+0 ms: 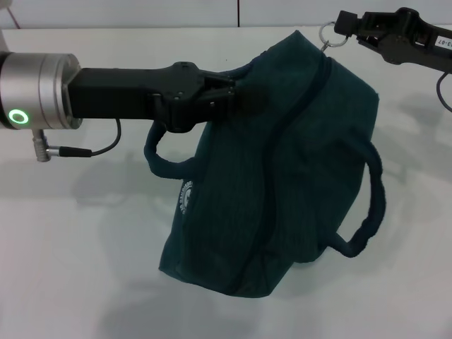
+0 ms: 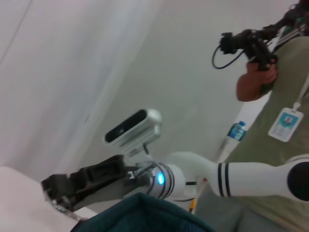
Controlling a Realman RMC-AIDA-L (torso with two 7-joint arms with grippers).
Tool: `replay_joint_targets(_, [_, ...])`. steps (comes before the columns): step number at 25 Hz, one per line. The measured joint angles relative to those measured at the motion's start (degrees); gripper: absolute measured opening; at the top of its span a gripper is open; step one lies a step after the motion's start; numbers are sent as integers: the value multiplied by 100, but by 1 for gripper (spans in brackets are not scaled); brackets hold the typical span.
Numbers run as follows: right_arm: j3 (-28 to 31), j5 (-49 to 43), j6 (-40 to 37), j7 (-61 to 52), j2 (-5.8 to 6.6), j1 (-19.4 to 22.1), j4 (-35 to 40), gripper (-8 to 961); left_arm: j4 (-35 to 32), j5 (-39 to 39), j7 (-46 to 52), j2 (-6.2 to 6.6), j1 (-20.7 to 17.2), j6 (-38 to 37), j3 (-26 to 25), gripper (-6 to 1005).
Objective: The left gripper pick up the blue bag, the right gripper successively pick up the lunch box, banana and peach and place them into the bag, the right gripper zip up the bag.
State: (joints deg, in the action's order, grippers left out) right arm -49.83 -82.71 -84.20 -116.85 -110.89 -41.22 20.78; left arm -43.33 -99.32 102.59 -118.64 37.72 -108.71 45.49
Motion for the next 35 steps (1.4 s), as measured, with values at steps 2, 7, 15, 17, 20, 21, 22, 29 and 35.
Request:
replay_joint_targets(2, [0, -1, 27, -9, -1, 0, -24, 108, 0, 54, -26, 1, -4, -8, 30, 69])
replay_joint_targets(7, [1, 23, 45, -13, -20, 4, -88, 114, 0, 93, -28, 2, -4, 6, 23, 71])
replay_joint_targets(15, [0, 135, -52, 114, -88, 125, 30, 125, 38, 127, 34, -31, 55, 442, 22, 74])
replay_joint_targets(17, [0, 148, -90, 132, -87, 146, 58, 168, 41, 129, 43, -31, 63, 537, 22, 74])
replay_joint_targets(20, [5, 224, -150, 185, -42, 250, 76, 231, 44, 133, 45, -34, 102, 658, 21, 75])
replay_joint_targets(21, [26, 265, -151, 202, -16, 309, 81, 253, 52, 133, 45, -36, 139, 707, 22, 76])
replay_joint_targets(22, [55, 304, -150, 218, 9, 367, 83, 274, 69, 133, 49, -38, 162, 750, 22, 76])
replay_joint_targets(29, [945, 367, -250, 345, 62, 904, 247, 480, 542, 133, 262, -23, 280, 1287, 6, 78])
replay_joint_targets(35, [1376, 473, -442, 364, 61, 1276, 331, 824, 912, -77, 208, -55, 467, 1985, 41, 80])
